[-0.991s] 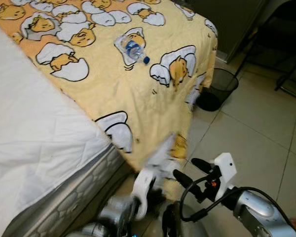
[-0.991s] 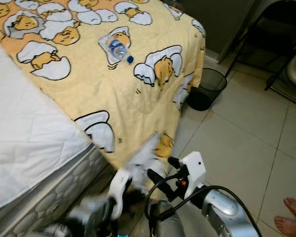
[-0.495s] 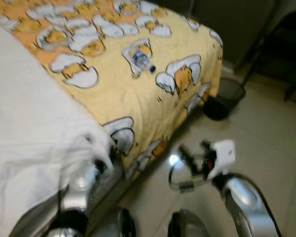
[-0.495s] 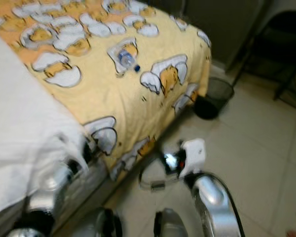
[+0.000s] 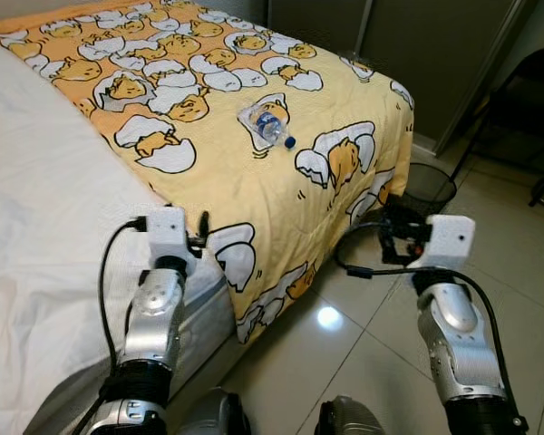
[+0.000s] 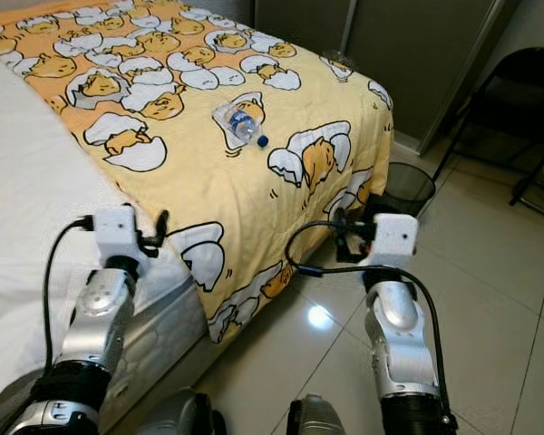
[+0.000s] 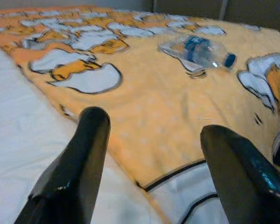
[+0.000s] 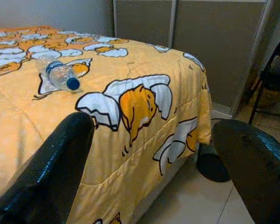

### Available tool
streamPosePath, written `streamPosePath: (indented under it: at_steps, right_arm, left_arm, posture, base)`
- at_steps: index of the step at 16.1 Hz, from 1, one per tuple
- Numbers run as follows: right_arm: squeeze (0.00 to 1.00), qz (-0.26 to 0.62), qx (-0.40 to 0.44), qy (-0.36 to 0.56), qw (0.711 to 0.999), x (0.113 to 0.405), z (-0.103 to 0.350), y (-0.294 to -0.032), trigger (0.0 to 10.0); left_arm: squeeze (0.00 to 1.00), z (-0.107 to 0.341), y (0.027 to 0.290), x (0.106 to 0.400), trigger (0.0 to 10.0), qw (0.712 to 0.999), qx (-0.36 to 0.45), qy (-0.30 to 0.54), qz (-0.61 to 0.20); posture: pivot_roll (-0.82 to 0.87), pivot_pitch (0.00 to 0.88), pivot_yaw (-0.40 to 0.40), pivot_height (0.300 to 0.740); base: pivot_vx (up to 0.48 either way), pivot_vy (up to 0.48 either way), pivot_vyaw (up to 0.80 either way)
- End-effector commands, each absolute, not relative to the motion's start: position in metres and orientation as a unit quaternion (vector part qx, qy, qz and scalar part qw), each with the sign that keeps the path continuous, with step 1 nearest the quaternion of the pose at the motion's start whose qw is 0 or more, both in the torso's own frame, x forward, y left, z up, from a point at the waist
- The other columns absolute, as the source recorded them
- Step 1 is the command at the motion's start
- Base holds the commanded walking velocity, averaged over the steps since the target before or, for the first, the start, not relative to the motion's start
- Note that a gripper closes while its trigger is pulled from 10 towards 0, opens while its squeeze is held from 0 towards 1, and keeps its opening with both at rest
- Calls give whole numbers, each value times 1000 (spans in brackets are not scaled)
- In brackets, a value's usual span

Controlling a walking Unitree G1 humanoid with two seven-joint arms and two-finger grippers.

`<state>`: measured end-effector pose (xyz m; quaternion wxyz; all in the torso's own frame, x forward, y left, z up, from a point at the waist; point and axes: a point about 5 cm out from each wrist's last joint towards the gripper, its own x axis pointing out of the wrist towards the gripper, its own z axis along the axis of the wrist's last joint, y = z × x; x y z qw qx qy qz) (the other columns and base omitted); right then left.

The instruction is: Clean up the room

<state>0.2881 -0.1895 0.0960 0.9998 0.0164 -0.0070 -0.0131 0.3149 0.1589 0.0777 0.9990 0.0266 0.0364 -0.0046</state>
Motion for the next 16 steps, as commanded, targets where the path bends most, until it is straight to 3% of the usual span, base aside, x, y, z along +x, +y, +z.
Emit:
streamPosePath:
  at_steps: [1, 2, 3, 13, 16]
  right_arm:
    - [1000, -11, 18, -13, 1000, 289, 97, -191, 10000]
    - [996, 2, 14, -14, 1000, 289, 97, -188, 10000]
    - [0, 1, 10, -13, 1000, 292, 97, -187, 10000]
    - [0, 19, 14, -27, 999, 299, 101, -181, 10000]
    - [0, 28, 17, -15, 999, 301, 96, -178, 10000]
  left_arm:
    - [1000, 78, 151, 314, 10000, 998, 26, 36, -37]
    - [898, 80, 147, 311, 10000, 997, 10, 26, -68]
    - [0, 82, 144, 313, 10000, 997, 4, 24, -71]
    - [0, 95, 115, 318, 10000, 987, 17, -10, -161]
    - [0, 97, 113, 320, 10000, 987, 4, 1, -160]
  posture:
    - [-79, 0, 4, 684]
    - [-82, 0, 6, 684]
    - [-82, 0, 6, 684]
    - [-118, 0, 40, 684]
    - [-98, 0, 37, 684]
  base:
    - [0, 0, 0]
    - [281, 0, 0]
    - [480, 0, 0]
    - [450, -26, 0]
    - [0, 0, 0]
